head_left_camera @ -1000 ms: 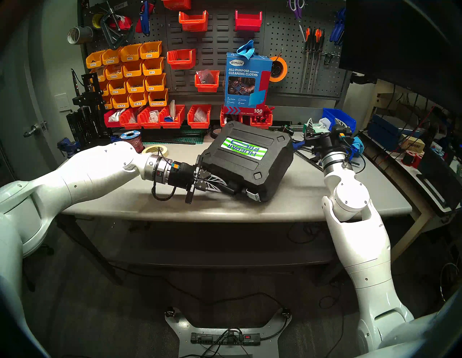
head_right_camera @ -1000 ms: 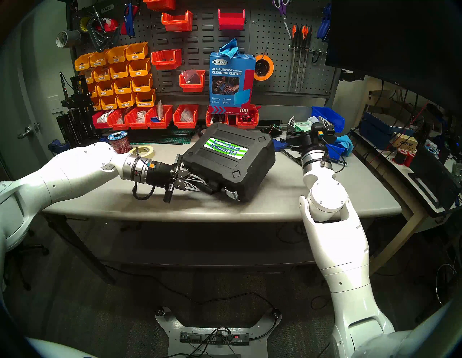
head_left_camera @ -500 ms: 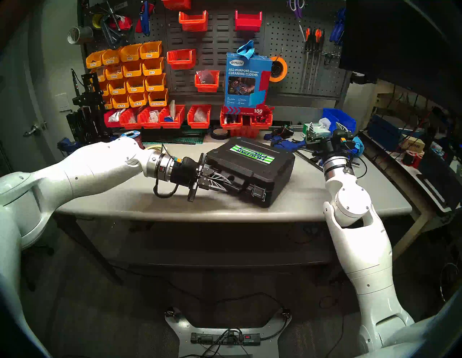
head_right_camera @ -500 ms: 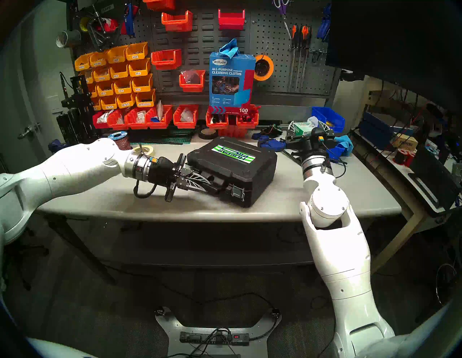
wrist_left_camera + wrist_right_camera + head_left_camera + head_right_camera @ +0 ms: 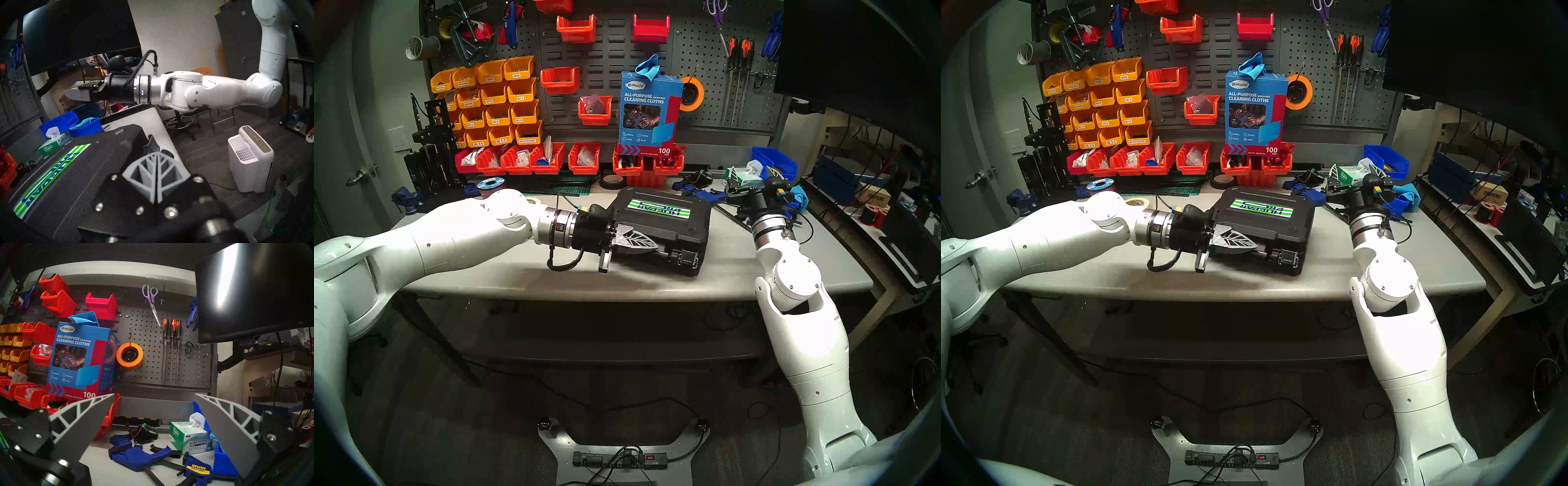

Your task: Open the tool box

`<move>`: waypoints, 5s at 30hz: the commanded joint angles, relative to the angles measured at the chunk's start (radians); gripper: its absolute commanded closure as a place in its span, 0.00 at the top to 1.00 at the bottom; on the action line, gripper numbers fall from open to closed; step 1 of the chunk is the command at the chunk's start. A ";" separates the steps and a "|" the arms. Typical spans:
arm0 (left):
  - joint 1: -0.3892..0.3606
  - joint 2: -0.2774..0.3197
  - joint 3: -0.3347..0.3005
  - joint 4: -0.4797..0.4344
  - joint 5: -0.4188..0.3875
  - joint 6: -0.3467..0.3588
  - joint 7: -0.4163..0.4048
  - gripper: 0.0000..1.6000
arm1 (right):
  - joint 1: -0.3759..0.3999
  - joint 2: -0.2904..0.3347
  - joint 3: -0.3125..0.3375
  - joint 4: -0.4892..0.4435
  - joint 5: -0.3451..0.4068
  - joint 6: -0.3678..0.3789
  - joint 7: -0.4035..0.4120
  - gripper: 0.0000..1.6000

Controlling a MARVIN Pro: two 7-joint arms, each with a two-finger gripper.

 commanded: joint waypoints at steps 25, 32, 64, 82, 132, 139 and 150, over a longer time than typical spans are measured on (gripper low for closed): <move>0.054 -0.042 -0.054 -0.116 0.248 0.215 0.494 0.00 | -0.096 0.027 0.068 -0.126 0.012 0.008 -0.012 1.00; 0.066 0.028 -0.142 -0.184 0.064 0.183 0.428 0.00 | -0.058 0.029 0.056 -0.094 0.035 0.007 0.013 1.00; 0.083 0.015 -0.229 0.100 -0.093 0.127 0.463 1.00 | 0.196 0.017 -0.111 0.093 0.052 0.046 0.132 1.00; 0.064 -0.139 -0.206 0.322 -0.072 0.097 0.351 1.00 | 0.204 0.023 -0.104 0.091 0.079 0.078 0.190 1.00; 0.076 0.140 -0.314 -0.131 -0.157 0.191 0.569 1.00 | 0.355 0.263 -0.089 0.378 0.349 0.083 0.899 1.00; 0.073 0.176 -0.321 -0.190 -0.157 0.211 0.600 1.00 | 0.357 0.299 -0.087 0.395 0.364 0.107 1.002 1.00; 0.068 0.202 -0.330 -0.226 -0.160 0.222 0.610 1.00 | 0.350 0.305 -0.113 0.415 0.330 0.122 1.025 1.00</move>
